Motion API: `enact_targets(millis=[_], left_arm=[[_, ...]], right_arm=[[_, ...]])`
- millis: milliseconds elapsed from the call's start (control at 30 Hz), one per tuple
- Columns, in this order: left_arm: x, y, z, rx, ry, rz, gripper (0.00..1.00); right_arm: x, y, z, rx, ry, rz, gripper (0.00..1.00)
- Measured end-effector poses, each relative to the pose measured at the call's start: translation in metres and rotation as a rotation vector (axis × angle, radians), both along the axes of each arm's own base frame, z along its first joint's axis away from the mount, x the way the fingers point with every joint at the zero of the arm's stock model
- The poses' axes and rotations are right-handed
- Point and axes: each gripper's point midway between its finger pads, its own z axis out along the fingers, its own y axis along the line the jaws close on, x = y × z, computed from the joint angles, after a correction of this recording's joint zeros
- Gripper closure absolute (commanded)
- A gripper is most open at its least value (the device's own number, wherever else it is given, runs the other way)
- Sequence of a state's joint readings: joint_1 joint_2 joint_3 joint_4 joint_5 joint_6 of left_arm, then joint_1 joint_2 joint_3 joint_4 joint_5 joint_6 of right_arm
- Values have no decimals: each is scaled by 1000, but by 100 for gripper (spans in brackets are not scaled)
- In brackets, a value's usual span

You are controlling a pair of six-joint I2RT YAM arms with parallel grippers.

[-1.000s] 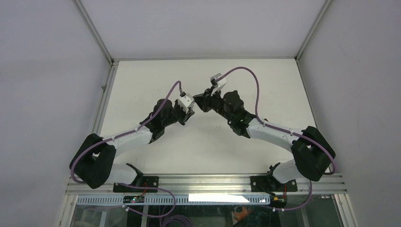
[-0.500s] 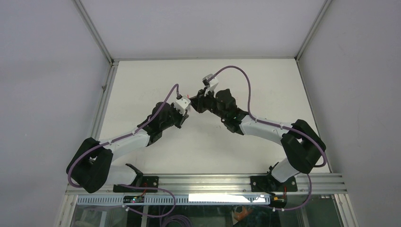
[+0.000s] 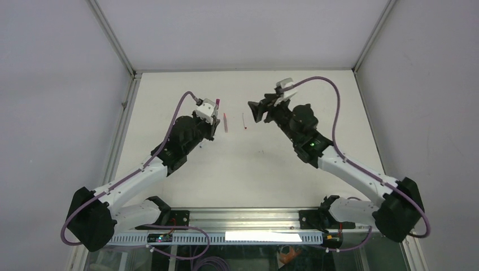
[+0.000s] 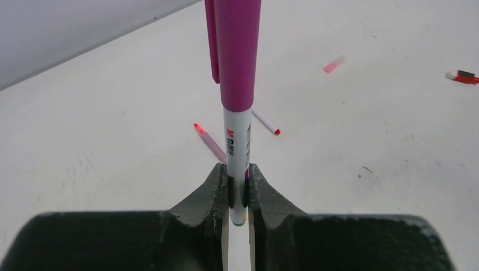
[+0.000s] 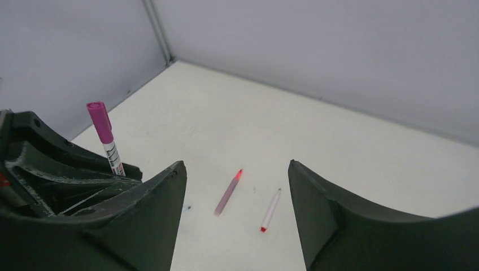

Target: Insert the pens into the pen caps

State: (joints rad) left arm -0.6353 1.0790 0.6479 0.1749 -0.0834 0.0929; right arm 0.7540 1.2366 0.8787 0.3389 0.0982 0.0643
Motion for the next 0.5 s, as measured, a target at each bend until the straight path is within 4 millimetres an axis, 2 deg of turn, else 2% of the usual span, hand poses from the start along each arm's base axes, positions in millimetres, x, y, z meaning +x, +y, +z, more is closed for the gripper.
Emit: enact_targets(millis=[33, 100, 200, 267, 367, 433, 500], left_arm=[[2, 5, 2, -6, 24, 39, 100], [5, 13, -1, 6, 84, 101, 100], [13, 24, -12, 38, 212, 176, 100], [23, 30, -19, 50, 293, 210, 100], [32, 26, -35, 49, 445, 191, 100], [29, 6, -48, 54, 523, 120, 100], [15, -19, -64, 82, 592, 41, 100]], right_arm=[[-1, -18, 16, 19, -45, -45, 31], [-11, -37, 37, 62, -109, -80, 30], [-28, -56, 52, 111, -164, -93, 30], [-35, -62, 47, 120, -167, -97, 30], [-39, -67, 23, 94, -124, -102, 29], [-40, -70, 7, 67, -89, -112, 29], [-42, -75, 1, 55, -76, -128, 29]])
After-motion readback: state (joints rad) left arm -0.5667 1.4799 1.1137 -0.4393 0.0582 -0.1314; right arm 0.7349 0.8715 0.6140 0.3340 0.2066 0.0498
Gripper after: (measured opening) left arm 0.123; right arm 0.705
